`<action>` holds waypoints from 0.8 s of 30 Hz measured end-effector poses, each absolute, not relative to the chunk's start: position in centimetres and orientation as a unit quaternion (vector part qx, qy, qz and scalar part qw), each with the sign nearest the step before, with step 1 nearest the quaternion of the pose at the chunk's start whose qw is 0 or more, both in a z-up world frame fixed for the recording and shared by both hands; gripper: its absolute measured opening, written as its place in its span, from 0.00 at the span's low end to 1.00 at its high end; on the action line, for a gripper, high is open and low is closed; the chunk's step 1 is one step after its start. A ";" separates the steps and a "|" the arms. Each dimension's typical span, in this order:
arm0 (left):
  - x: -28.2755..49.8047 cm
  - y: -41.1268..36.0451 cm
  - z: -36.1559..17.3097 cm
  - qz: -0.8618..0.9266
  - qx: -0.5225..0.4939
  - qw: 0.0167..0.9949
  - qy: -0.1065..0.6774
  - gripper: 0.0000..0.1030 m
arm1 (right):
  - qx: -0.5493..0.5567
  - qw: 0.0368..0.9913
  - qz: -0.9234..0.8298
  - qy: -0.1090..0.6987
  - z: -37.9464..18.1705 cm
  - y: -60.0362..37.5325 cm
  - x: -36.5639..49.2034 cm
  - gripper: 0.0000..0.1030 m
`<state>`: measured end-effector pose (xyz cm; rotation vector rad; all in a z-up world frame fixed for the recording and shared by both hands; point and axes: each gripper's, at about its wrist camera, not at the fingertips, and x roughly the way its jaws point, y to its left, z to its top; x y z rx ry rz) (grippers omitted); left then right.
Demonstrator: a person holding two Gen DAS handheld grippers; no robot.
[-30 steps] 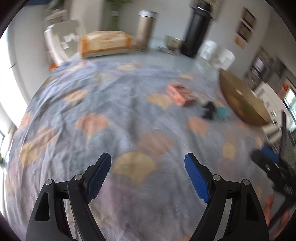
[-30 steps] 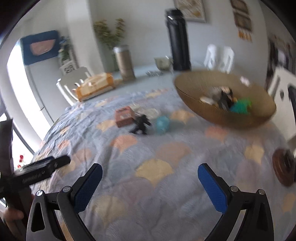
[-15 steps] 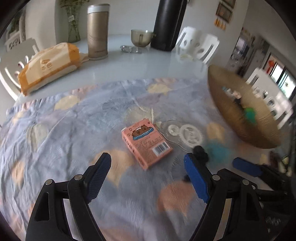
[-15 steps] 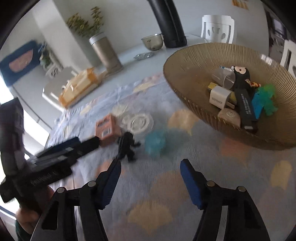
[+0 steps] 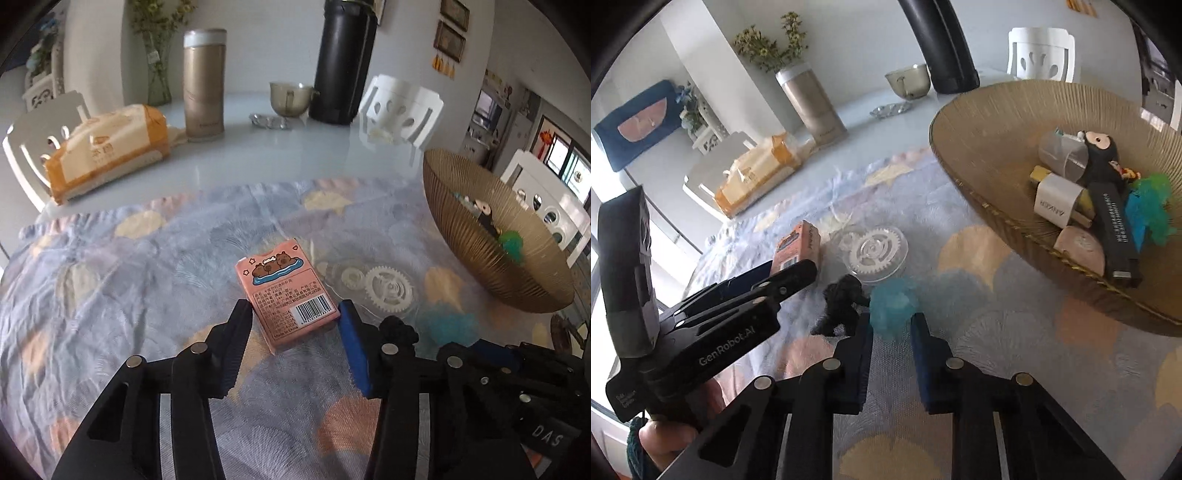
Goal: Organize rigid objects
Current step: 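Grasp the pink box with the left gripper, then lift the pink box with the left gripper while the right grasps the light-blue figure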
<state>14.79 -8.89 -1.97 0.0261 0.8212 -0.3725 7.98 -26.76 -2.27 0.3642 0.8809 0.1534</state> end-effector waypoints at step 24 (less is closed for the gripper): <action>1.4 1.1 -1.1 -0.150 -0.009 0.905 0.397 0.38 | 0.051 0.930 0.127 0.342 2.5 -21.8 0.3 0.10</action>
